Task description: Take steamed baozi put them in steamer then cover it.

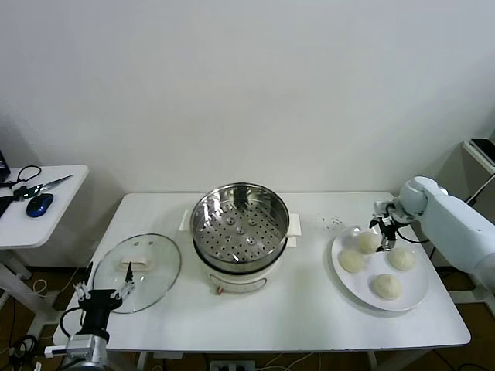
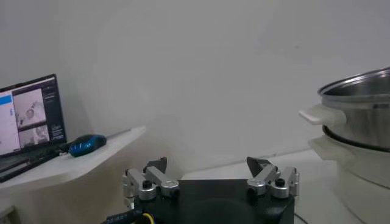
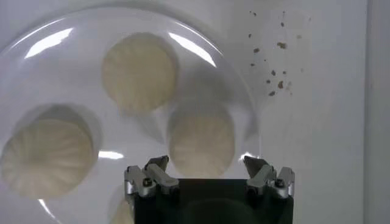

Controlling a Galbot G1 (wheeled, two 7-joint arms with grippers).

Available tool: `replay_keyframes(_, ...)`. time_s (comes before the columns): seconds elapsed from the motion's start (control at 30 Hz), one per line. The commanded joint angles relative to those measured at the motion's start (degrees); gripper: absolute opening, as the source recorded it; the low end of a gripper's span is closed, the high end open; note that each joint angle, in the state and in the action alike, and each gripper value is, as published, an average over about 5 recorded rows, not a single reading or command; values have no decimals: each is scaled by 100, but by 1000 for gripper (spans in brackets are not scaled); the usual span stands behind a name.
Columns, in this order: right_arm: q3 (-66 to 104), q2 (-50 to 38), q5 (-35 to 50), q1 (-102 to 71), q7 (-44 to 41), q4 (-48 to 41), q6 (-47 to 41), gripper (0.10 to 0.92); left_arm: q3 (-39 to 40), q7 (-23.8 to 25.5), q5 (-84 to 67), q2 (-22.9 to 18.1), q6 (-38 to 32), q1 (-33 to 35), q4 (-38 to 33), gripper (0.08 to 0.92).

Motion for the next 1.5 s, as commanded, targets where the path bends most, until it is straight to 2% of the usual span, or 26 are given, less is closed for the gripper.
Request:
replay_keyframes(0.03, -75, 254, -106, 95, -35, -350, 56, 823, -3, -2, 0, 0, 0, -1, 13, 823)
replay_keyframes(0.13, -31, 282, -152, 77, -32, -388, 91, 820, -3, -4, -3, 2, 0, -2, 19, 823)
replay_keyframes(0.47, 33, 285, -208, 78, -88, -384, 158, 723, -9, -5, -3, 8, -2, 4, 7, 823)
replay_keyframes(0.73, -54, 153, -79, 208, -155, -120, 248, 711, -9, -3, -7, 11, -12, 34, -15, 823)
replay_keyframes(0.9, -687, -99, 508, 755, -338, 634, 419, 707, -13, 2, -19, 36, -11, 72, -60, 823)
replay_keyframes(1.07, -1973, -235, 1308, 2003, -498, 1533, 610, 704, -5, 11, -18, 68, -7, 120, -109, 823)
replay_keyframes(1.33, -3218, 547, 1912, 3774, -679, 1868, 1259, 704, 36, 21, -10, 81, -16, 191, -143, 823)
replay_keyframes(1.5, -3362, 1463, 1818, 4113, -695, 1723, 1737, 704, 62, 23, -11, 97, -33, 232, -141, 823)
